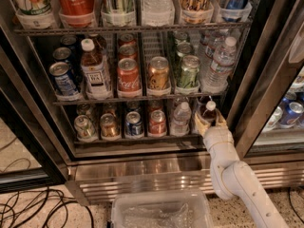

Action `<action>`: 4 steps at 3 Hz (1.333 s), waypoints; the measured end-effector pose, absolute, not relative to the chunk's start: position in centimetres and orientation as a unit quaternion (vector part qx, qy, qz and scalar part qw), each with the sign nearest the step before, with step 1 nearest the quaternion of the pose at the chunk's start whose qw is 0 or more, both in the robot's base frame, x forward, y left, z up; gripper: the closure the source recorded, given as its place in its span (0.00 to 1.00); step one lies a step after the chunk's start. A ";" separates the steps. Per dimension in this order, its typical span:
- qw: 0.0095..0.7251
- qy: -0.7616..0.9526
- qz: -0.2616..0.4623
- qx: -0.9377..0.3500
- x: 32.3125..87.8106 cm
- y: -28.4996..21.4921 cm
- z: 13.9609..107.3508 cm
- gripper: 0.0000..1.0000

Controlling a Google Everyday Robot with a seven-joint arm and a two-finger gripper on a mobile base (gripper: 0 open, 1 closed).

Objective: Pick blue plastic bottle from bottom shelf of fridge

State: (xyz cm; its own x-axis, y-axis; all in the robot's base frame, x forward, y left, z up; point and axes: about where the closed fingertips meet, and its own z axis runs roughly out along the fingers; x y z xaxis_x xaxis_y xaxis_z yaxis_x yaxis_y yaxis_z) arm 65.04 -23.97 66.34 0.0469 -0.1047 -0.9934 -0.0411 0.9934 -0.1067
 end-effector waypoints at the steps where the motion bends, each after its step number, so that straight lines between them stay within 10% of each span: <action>1: 0.727 0.685 -0.019 -0.050 64.6 -23.9 66.9 1.00; 4: 0.733 0.676 0.011 -0.072 62.2 -23.0 70.3 1.00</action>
Offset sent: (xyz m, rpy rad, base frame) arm -0.0382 0.0054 0.0643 0.0569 -0.1175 0.0298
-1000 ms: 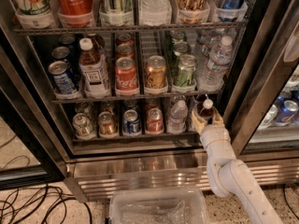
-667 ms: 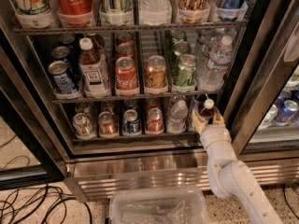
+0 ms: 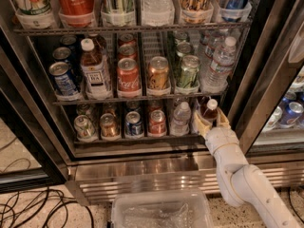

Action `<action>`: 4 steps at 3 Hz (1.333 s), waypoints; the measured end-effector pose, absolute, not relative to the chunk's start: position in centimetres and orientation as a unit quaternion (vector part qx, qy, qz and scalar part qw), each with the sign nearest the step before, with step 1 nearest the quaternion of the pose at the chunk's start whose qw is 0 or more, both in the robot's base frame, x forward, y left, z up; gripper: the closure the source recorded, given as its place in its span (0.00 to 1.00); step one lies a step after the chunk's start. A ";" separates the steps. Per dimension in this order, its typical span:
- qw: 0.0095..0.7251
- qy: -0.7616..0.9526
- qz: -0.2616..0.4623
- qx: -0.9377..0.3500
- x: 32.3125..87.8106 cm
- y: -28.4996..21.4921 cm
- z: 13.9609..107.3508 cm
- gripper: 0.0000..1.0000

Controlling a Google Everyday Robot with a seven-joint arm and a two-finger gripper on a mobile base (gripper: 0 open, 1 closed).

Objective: Pick blue plastic bottle from bottom shelf of fridge

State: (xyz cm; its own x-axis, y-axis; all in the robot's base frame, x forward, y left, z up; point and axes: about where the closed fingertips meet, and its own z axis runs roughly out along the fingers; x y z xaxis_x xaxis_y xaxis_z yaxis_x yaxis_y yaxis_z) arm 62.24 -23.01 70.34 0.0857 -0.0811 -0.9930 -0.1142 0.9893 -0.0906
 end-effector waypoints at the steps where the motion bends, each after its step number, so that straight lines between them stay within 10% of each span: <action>1: 0.717 0.685 0.049 -0.116 60.7 -22.1 71.9 1.00; 4: 0.646 0.705 0.183 -0.228 56.7 -20.4 72.3 1.00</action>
Offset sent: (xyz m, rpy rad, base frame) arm -0.0532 0.0282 0.0311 -0.0548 0.1677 0.4154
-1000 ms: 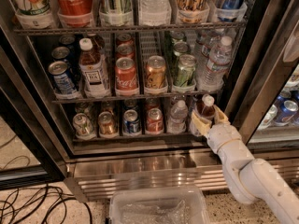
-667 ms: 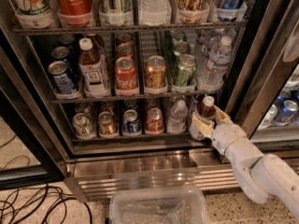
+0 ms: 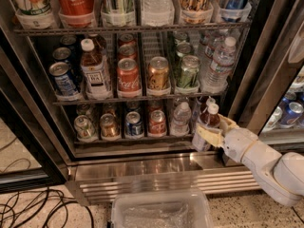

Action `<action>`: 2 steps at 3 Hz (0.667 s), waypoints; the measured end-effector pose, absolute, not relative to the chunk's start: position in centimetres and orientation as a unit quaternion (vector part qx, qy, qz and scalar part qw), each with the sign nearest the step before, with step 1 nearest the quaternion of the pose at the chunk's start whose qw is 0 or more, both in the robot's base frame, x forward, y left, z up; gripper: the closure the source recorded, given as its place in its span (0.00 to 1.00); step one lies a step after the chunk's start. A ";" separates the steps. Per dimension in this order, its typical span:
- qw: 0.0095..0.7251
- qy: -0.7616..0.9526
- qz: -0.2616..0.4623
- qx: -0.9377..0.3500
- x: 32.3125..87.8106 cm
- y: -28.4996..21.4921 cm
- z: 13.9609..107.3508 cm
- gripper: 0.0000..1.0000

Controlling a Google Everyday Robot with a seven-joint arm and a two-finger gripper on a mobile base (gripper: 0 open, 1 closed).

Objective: Pick blue plastic bottle from bottom shelf of fridge

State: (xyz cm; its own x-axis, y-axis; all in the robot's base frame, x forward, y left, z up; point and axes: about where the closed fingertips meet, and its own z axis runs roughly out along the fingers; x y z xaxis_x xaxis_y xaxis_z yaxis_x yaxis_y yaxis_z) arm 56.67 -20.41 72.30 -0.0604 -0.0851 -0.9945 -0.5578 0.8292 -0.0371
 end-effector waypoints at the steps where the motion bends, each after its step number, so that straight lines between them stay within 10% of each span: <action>1: 0.627 0.695 0.236 -0.260 54.8 -18.7 72.3 1.00; 2: 0.626 0.687 0.252 -0.270 54.1 -18.0 72.5 1.00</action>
Offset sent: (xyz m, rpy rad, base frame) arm -0.0156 0.0139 0.0004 0.0234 0.0217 0.1051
